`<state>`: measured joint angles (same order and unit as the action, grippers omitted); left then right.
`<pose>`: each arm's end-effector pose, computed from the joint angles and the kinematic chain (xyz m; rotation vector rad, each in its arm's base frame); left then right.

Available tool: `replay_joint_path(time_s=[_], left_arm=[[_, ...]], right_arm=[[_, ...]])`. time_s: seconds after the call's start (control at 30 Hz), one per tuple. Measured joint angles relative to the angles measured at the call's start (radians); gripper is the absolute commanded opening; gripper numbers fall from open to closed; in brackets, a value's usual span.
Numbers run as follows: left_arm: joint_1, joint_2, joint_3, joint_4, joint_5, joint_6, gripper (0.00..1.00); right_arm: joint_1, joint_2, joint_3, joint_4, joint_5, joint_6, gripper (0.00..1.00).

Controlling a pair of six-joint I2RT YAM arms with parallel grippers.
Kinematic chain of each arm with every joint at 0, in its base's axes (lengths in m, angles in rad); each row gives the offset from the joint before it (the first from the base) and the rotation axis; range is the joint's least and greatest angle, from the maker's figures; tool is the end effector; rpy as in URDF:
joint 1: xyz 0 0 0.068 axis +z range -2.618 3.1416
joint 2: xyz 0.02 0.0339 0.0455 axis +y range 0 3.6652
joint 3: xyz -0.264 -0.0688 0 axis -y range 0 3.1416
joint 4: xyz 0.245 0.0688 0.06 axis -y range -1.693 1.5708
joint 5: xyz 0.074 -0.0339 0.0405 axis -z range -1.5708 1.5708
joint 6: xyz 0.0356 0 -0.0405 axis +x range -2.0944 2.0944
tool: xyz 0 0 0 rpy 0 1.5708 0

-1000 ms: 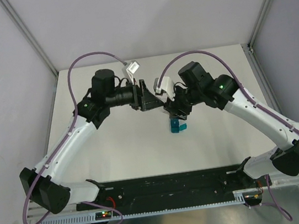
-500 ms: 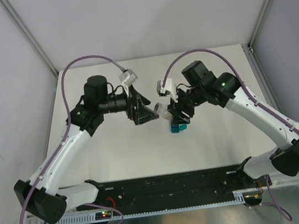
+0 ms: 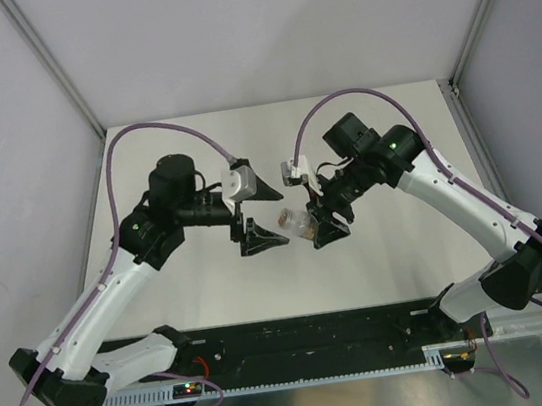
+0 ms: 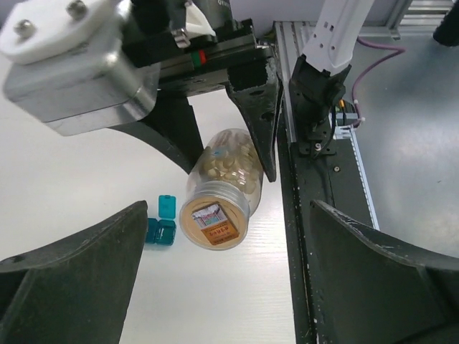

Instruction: Sort the pills into containers

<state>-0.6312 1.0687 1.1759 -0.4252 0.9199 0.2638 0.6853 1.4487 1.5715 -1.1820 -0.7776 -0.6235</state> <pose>0.1616 -0.1532 0.4009 1.3563 1.3393 -1.1111 0.1950 0.1917 0.3784 -1.7151 1.8005 1.0324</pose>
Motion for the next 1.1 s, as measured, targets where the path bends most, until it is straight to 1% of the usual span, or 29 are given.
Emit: replay_joint_path(time_s=[0.2,0.33,0.4,0.47,0.5,0.57,0.6,0.67,0.83,0.97,1.1], left_arm=[[-0.03,0.038,-0.002,-0.01,-0.012,0.045,0.75],[-0.032,0.051,-0.002,-0.012,-0.027,0.055,0.58],[-0.032,0.056,-0.002,-0.011,-0.029,0.057,0.44],[-0.034,0.062,-0.002,-0.016,-0.026,0.051,0.27],[-0.034,0.064,-0.002,-0.017,-0.029,0.045,0.17],[-0.034,0.071,-0.001,-0.018,-0.028,0.034,0.06],[-0.034,0.076,0.001,-0.019,-0.029,0.026,0.03],[-0.034,0.087,0.009,-0.021,-0.043,0.006,0.01],[-0.011,0.127,0.043,-0.032,-0.092,-0.093,0.0],[0.027,0.165,0.079,-0.03,-0.114,-0.234,0.0],[0.09,0.213,0.118,-0.023,-0.101,-0.392,0.02]], right_arm=[[0.0,0.001,0.008,-0.026,-0.019,-0.007,0.0],[0.0,0.001,0.008,-0.026,-0.022,-0.006,0.0],[0.0,0.001,0.008,-0.025,-0.022,-0.006,0.0],[0.0,0.001,0.008,-0.023,-0.016,-0.005,0.0],[-0.001,0.001,0.008,-0.023,-0.013,-0.006,0.0],[-0.002,0.001,0.008,-0.022,0.002,-0.005,0.0],[-0.002,0.001,0.008,-0.021,0.012,-0.002,0.0],[-0.002,0.001,0.006,-0.012,0.033,0.005,0.0],[0.0,-0.016,-0.014,0.052,0.118,0.048,0.0],[0.009,-0.042,-0.03,0.115,0.22,0.079,0.0],[0.018,-0.054,-0.036,0.165,0.314,0.107,0.0]])
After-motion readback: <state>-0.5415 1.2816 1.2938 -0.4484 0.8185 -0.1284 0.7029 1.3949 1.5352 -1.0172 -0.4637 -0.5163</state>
